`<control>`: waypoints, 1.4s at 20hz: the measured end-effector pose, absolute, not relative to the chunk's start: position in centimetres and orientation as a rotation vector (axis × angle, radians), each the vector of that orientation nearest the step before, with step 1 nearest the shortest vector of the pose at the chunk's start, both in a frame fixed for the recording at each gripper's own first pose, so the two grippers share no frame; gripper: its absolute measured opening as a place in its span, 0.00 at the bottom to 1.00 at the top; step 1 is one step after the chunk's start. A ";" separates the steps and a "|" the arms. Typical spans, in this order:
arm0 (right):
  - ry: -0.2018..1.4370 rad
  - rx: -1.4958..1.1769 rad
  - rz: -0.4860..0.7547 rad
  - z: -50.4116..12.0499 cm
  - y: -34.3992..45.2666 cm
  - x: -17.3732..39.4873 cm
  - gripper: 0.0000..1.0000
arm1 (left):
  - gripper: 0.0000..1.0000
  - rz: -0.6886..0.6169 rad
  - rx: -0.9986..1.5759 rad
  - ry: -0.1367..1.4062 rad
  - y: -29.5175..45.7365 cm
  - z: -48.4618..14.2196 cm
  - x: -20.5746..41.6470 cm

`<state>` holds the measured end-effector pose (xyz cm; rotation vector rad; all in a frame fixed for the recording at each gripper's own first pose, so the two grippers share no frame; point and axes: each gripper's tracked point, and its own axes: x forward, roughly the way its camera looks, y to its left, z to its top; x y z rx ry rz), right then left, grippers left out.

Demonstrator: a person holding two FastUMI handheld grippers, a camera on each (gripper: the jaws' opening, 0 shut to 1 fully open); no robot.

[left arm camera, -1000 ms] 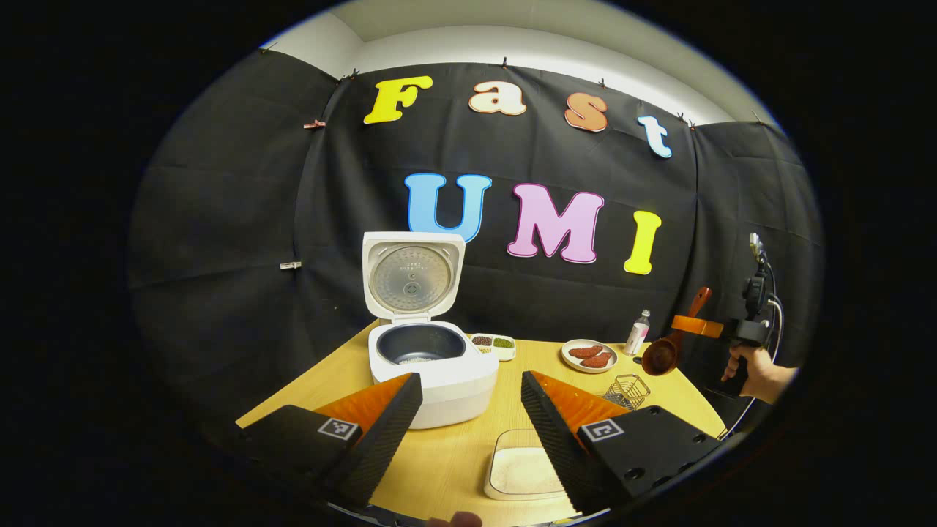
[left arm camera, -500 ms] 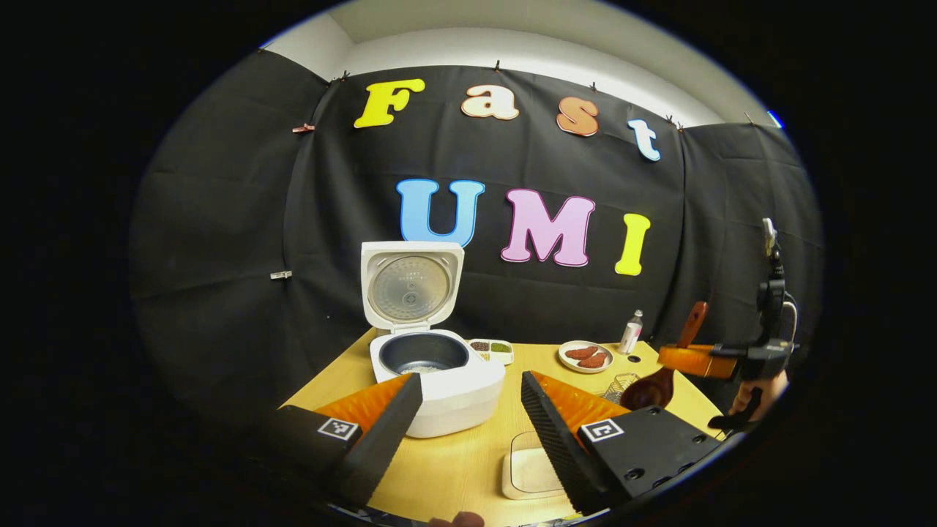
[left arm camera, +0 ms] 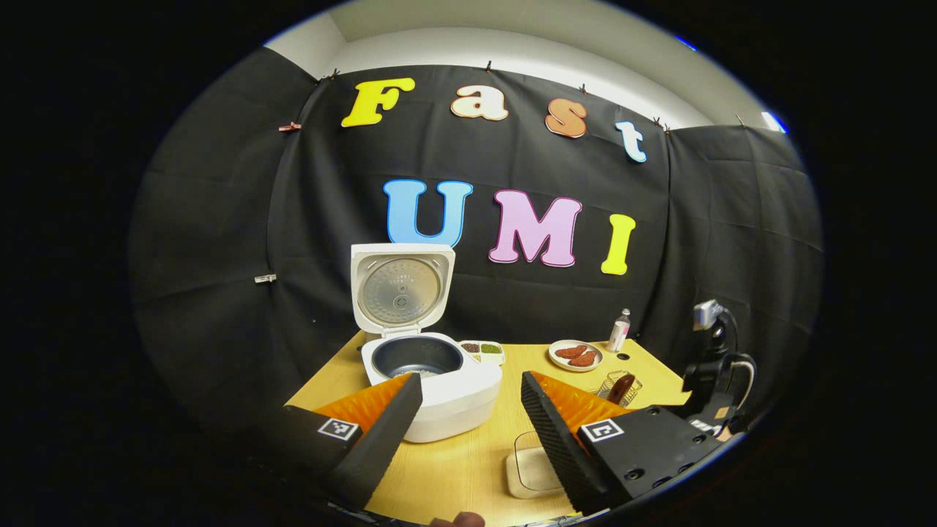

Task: Close the left gripper, press the button to open the rice cooker; take a wooden spoon from the chopstick holder with the right hand, scoop a spoonful of rice and pour it into the rice cooker, then put the wooden spoon back into the chopstick holder.

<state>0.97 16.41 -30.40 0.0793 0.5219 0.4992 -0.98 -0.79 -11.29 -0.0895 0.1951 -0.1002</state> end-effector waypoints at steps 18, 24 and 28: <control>0.728 0.545 0.264 -36.2 15.8 0.5 0.09 | 0.94 -0.092 -0.105 0.212 1.9 -12.6 0.1; 0.689 0.740 0.214 -33.7 12.6 1.6 0.09 | 0.94 -0.091 -0.104 0.212 2.2 -12.7 0.0; 0.656 0.797 0.203 -30.6 11.5 2.1 0.09 | 0.94 -0.088 -0.107 0.211 2.4 -12.7 -0.1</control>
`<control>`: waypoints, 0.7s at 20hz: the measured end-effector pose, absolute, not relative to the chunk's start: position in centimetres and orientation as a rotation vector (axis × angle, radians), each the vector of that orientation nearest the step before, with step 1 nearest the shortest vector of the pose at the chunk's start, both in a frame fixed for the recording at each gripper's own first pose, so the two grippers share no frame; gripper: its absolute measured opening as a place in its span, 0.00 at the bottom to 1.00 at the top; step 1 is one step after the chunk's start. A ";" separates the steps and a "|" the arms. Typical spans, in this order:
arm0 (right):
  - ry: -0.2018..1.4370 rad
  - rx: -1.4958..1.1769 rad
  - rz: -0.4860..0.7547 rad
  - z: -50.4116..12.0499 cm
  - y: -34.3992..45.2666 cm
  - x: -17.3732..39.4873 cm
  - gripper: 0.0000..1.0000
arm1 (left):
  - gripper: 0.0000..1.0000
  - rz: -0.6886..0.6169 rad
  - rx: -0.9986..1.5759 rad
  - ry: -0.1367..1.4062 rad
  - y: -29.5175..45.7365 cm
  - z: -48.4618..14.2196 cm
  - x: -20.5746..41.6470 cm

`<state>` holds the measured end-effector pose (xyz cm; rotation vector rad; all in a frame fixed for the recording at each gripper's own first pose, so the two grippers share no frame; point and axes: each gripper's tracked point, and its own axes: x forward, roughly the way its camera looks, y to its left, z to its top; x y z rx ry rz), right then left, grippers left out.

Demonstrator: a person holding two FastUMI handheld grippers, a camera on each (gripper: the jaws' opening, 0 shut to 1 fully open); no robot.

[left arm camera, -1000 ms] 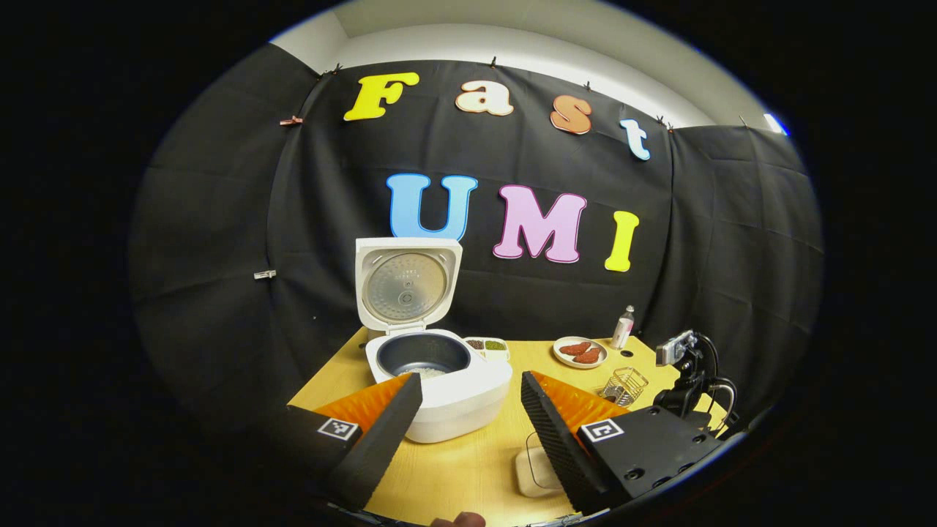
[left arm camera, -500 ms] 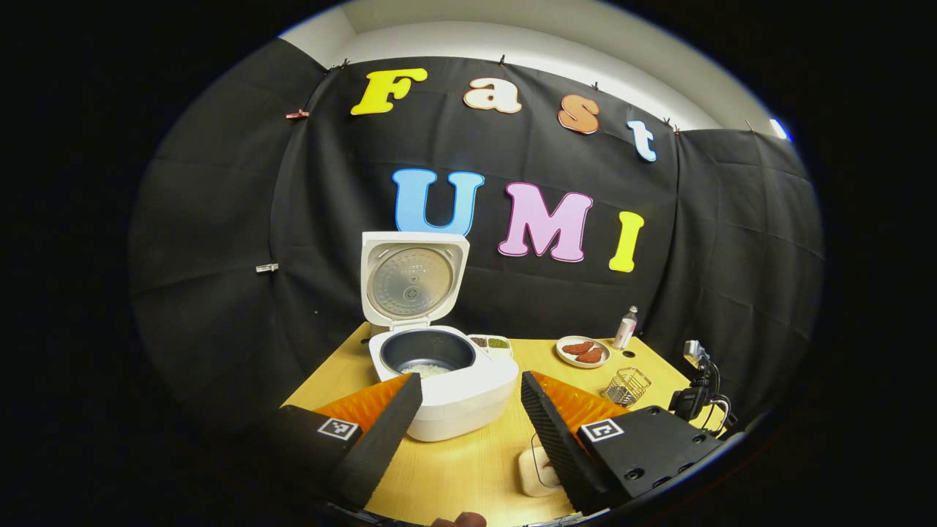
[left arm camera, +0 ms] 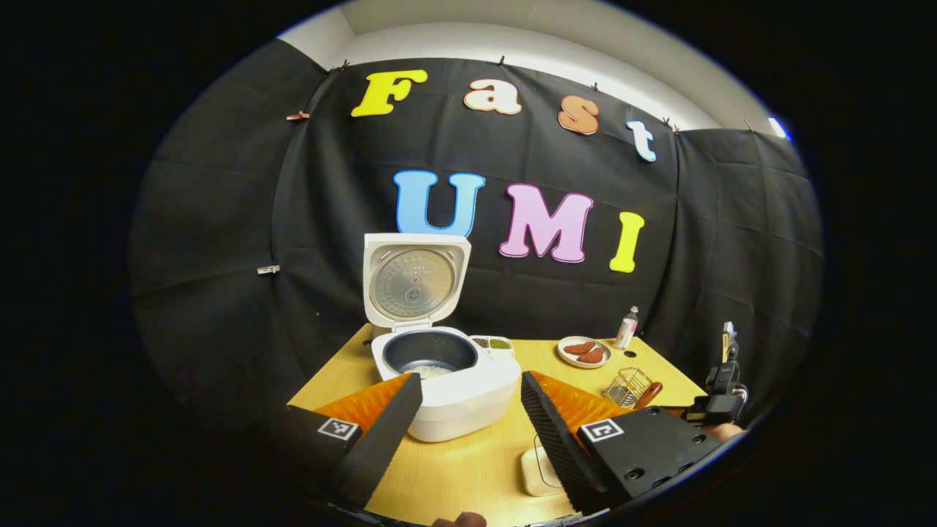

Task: Close the left gripper, press the button to open the rice cooker; take a wooden spoon from the chopstick holder with the right hand, scoop a spoonful of rice and pour it into the rice cooker, then put the wooden spoon back into the chopstick holder.

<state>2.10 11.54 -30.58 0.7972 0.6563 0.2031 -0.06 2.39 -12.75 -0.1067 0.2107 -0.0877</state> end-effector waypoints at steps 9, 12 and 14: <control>0.527 0.881 0.258 -16.7 14.5 7.9 0.09 | 0.94 -0.082 -0.116 0.195 3.2 -12.6 0.1; 0.479 0.857 0.303 -12.3 17.5 10.9 0.09 | 0.94 -0.072 -0.116 0.186 3.6 -12.7 0.2; 0.484 0.861 0.337 -10.6 20.3 12.7 0.09 | 0.94 -0.082 -0.122 0.184 3.6 -12.7 0.1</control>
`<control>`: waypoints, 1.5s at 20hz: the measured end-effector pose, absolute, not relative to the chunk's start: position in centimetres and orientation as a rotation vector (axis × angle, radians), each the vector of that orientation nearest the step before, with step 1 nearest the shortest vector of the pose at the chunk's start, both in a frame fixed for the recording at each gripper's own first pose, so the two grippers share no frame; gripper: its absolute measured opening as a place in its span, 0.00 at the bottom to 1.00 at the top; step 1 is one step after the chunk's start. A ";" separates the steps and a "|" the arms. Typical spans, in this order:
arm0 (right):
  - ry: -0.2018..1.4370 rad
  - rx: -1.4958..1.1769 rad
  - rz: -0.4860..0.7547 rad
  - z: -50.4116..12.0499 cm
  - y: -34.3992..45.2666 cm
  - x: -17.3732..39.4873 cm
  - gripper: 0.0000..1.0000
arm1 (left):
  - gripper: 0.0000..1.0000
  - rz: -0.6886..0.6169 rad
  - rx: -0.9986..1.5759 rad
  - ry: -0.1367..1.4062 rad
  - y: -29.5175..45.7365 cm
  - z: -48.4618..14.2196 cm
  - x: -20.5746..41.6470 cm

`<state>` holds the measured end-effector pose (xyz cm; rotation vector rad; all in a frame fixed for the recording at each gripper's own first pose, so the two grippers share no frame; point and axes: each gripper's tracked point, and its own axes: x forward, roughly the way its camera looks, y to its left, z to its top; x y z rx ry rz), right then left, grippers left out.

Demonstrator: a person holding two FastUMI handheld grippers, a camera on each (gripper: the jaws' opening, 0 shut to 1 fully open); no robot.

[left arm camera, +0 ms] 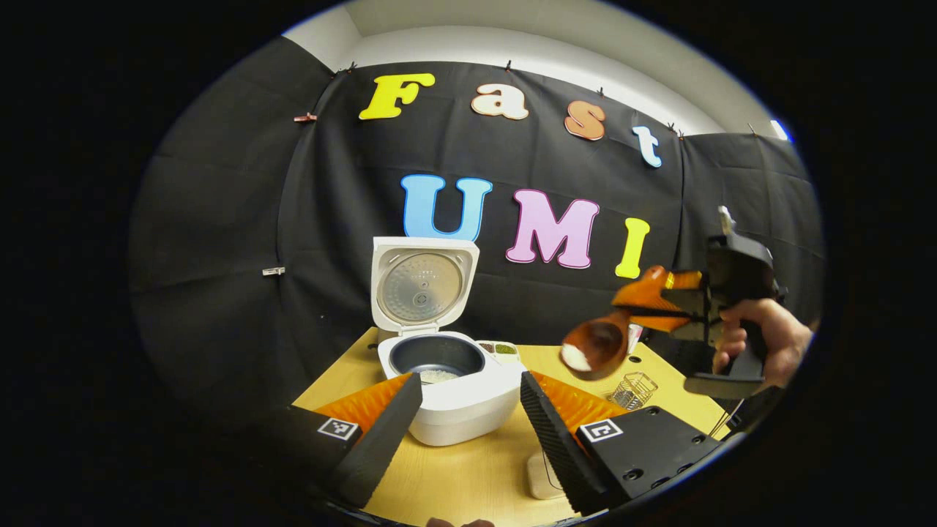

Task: Close the left gripper, press the button to open the rice cooker; take a wooden spoon from the chopstick holder with the right hand, scoop a spoonful of rice and pour it into the rice cooker, then put the wooden spoon back into the chopstick holder.

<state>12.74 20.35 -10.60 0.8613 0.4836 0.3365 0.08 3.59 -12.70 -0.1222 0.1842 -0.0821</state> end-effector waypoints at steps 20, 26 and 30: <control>0.414 0.472 0.354 -15.6 36.9 29.3 0.09 | 0.94 -0.057 -0.174 0.239 7.6 -16.2 3.3; 0.361 0.301 0.410 -16.8 38.9 29.8 0.09 | 0.94 -0.032 -0.181 0.248 8.7 -17.1 3.2; 0.314 0.160 0.486 -16.6 40.5 29.0 0.08 | 0.94 -0.032 -0.187 0.263 8.5 -17.7 2.7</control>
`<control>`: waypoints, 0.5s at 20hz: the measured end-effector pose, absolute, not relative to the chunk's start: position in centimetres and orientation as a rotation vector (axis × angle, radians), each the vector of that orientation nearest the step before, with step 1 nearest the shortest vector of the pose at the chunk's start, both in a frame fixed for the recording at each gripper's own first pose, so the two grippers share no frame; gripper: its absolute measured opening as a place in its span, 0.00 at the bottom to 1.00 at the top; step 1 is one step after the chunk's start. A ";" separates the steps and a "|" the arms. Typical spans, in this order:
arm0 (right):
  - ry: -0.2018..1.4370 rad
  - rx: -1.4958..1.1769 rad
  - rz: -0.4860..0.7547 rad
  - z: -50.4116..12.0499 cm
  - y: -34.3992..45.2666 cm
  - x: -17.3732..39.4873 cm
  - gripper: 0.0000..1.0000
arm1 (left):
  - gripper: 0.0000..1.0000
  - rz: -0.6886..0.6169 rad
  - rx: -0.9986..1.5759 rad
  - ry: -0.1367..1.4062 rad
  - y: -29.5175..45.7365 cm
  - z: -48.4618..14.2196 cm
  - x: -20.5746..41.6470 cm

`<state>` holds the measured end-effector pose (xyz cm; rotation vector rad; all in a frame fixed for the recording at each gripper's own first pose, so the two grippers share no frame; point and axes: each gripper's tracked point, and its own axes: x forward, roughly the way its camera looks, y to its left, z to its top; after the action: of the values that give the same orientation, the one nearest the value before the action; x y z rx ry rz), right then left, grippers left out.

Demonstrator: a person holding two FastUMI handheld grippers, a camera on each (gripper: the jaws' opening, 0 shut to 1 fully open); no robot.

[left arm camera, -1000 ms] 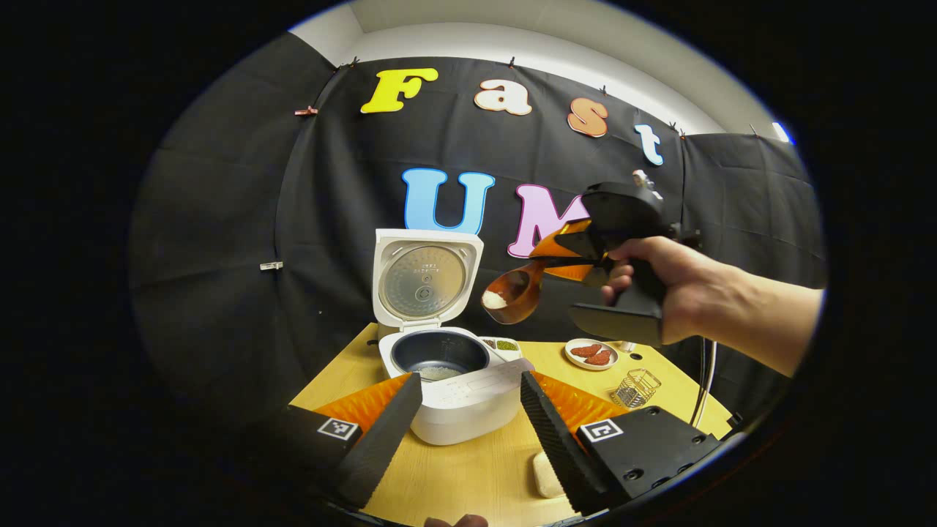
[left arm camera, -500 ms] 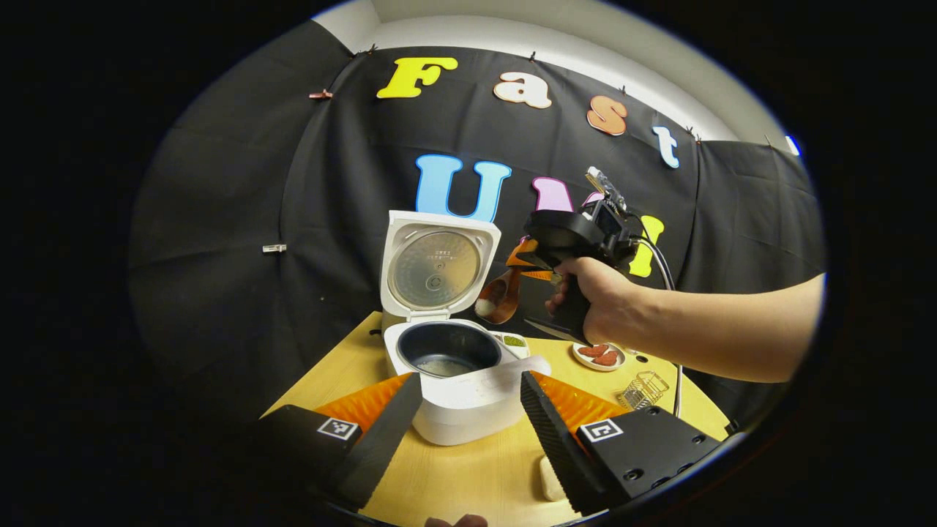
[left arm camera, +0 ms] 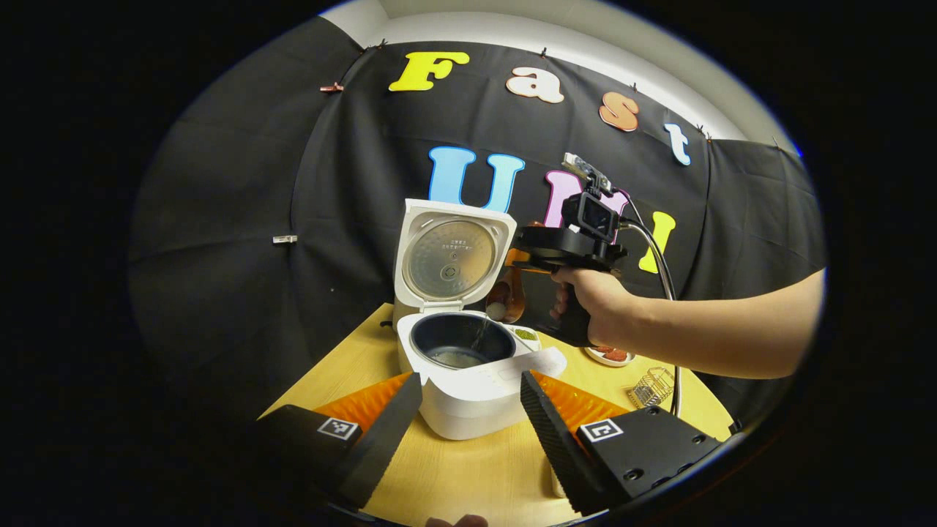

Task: Close the left gripper, press the button to open the rice cooker; take a wooden spoon from the chopstick holder with the right hand, scoop a spoonful of rice and pour it into the rice cooker, then put the wooden spoon back into the chopstick holder.

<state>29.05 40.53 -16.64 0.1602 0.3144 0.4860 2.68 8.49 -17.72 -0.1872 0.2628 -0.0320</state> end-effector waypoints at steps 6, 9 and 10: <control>0.209 -0.039 0.604 -15.0 43.4 26.9 0.09 | 0.94 -0.025 -0.203 0.266 8.8 -18.1 2.5; 0.137 -0.184 0.680 -14.1 45.3 25.2 0.09 | 0.94 -0.019 -0.206 0.260 9.1 -18.2 2.5; 0.107 -0.244 0.703 -13.9 45.7 24.7 0.09 | 0.94 -0.016 -0.206 0.258 9.2 -18.3 2.4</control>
<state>24.66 45.72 -13.95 -0.2436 0.1071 0.7027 2.44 9.19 -18.26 -0.2055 0.2582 -0.0157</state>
